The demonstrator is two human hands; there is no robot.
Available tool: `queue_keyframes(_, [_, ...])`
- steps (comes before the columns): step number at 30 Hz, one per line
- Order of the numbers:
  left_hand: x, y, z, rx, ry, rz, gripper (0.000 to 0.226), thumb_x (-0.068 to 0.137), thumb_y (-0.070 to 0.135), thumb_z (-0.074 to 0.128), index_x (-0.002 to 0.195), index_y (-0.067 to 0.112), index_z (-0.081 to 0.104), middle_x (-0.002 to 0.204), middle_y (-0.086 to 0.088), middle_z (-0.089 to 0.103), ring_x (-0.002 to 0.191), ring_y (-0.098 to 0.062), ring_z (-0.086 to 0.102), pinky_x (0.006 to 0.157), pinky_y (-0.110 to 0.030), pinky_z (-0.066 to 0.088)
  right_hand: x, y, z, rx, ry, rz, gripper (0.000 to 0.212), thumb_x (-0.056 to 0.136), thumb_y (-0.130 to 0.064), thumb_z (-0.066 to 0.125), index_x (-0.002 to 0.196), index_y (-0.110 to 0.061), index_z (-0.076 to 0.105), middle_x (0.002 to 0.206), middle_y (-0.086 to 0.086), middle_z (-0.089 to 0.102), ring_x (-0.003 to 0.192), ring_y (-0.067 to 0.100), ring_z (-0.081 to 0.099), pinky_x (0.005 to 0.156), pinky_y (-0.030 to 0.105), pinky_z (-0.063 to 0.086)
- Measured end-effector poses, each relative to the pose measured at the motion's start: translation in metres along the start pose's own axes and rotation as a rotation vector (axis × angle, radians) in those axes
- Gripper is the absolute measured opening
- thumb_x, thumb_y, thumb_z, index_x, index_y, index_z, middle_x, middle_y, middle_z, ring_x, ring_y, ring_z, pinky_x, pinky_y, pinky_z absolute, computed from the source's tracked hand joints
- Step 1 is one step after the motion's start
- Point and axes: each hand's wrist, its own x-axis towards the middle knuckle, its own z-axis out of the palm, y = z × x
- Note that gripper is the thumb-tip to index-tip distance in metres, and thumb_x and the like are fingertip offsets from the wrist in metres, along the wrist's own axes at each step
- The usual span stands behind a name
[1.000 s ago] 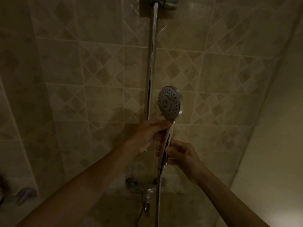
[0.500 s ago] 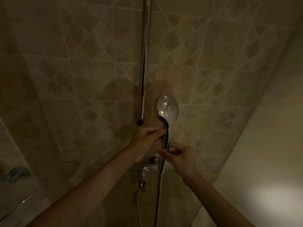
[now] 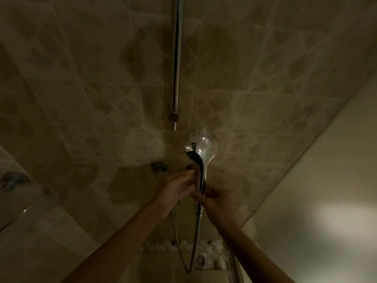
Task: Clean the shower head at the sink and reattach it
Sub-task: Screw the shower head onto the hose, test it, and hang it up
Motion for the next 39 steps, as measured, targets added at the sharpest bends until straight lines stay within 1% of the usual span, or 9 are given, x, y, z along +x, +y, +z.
queue_keyframes(3, [-0.003, -0.024, -0.019, -0.004, 0.094, 0.004, 0.028, 0.089, 0.025, 0.063, 0.107, 0.014, 0.08, 0.116, -0.008, 0.077, 0.112, -0.021, 0.072, 0.09, -0.032, 0.059, -0.005, 0.027, 0.002, -0.046, 0.013, 0.036, 0.037, 0.071, -0.05, 0.089, 0.099, -0.027, 0.083, 0.089, -0.016, 0.081, 0.08, -0.002, 0.075, 0.07, 0.024, 0.058])
queue_keyframes(10, [0.007, -0.079, -0.081, 0.088, 0.617, -0.024, 0.026, 0.093, 0.007, 0.063, 0.077, 0.02, 0.08, 0.099, -0.009, 0.078, 0.089, -0.015, 0.074, 0.07, -0.024, 0.056, -0.012, 0.07, -0.006, -0.121, 0.038, 0.119, 0.035, 0.074, -0.038, 0.09, 0.106, -0.025, 0.082, 0.096, -0.012, 0.081, 0.085, -0.002, 0.075, 0.079, 0.033, 0.064])
queue_keyframes(15, [0.022, -0.113, -0.094, 0.337, 0.523, -0.144, 0.011, 0.077, 0.023, 0.076, 0.086, 0.028, 0.074, 0.103, -0.009, 0.074, 0.1, -0.028, 0.069, 0.091, -0.041, 0.055, -0.012, 0.091, -0.016, -0.182, 0.069, 0.095, 0.038, 0.077, -0.032, 0.089, 0.113, -0.025, 0.08, 0.102, -0.011, 0.081, 0.089, -0.004, 0.073, 0.082, 0.028, 0.062])
queue_keyframes(19, [0.038, -0.123, -0.09, 0.495, 0.455, -0.148, 0.024, 0.067, 0.052, 0.072, 0.073, 0.029, 0.073, 0.073, 0.003, 0.068, 0.075, -0.018, 0.06, 0.071, -0.035, 0.045, -0.008, 0.103, -0.028, -0.21, 0.087, 0.061, 0.041, 0.08, -0.031, 0.087, 0.12, -0.024, 0.076, 0.108, -0.011, 0.078, 0.093, -0.003, 0.072, 0.081, 0.019, 0.057])
queue_keyframes(24, [0.041, -0.132, -0.087, 0.454, 0.448, -0.108, 0.02, 0.093, 0.033, 0.07, 0.081, 0.018, 0.067, 0.073, -0.009, 0.052, 0.072, -0.02, 0.045, 0.062, -0.031, 0.034, -0.003, 0.12, -0.04, -0.199, 0.173, 0.123, 0.05, 0.078, -0.025, 0.09, 0.124, -0.018, 0.073, 0.108, -0.01, 0.069, 0.088, -0.008, 0.063, 0.071, 0.008, 0.048])
queue_keyframes(29, [0.039, -0.139, -0.091, 0.533, 0.45, -0.022, 0.035, 0.098, 0.025, 0.064, 0.063, 0.03, 0.065, 0.058, 0.009, 0.05, 0.062, -0.013, 0.044, 0.058, -0.029, 0.034, -0.005, 0.136, -0.057, -0.234, 0.215, 0.141, 0.047, 0.074, -0.021, 0.092, 0.118, -0.016, 0.076, 0.104, -0.011, 0.074, 0.09, -0.011, 0.064, 0.077, 0.006, 0.052])
queue_keyframes(34, [0.041, -0.142, -0.092, 0.621, 0.475, 0.017, 0.035, 0.099, 0.024, 0.063, 0.064, 0.025, 0.06, 0.055, 0.011, 0.053, 0.058, -0.01, 0.047, 0.06, -0.029, 0.036, -0.011, 0.138, -0.065, -0.184, 0.259, 0.186, 0.046, 0.072, -0.02, 0.094, 0.114, -0.02, 0.075, 0.096, -0.015, 0.074, 0.09, 0.0, 0.07, 0.08, 0.035, 0.063])
queue_keyframes(36, [0.04, -0.139, -0.093, 0.713, 0.452, 0.027, 0.035, 0.099, 0.026, 0.062, 0.064, 0.029, 0.062, 0.053, 0.011, 0.053, 0.051, 0.0, 0.044, 0.053, -0.026, 0.035, -0.013, 0.136, -0.065, -0.173, 0.268, 0.189, 0.047, 0.072, -0.02, 0.094, 0.114, -0.018, 0.074, 0.097, -0.012, 0.074, 0.09, 0.005, 0.071, 0.079, 0.038, 0.064])
queue_keyframes(39, [0.039, -0.133, -0.093, 0.761, 0.41, 0.031, 0.026, 0.1, 0.025, 0.06, 0.078, 0.014, 0.067, 0.062, 0.0, 0.054, 0.056, -0.004, 0.047, 0.055, -0.025, 0.034, -0.017, 0.135, -0.065, -0.145, 0.287, 0.196, 0.047, 0.072, -0.019, 0.094, 0.114, -0.017, 0.074, 0.1, -0.008, 0.074, 0.09, 0.011, 0.072, 0.077, 0.041, 0.064])
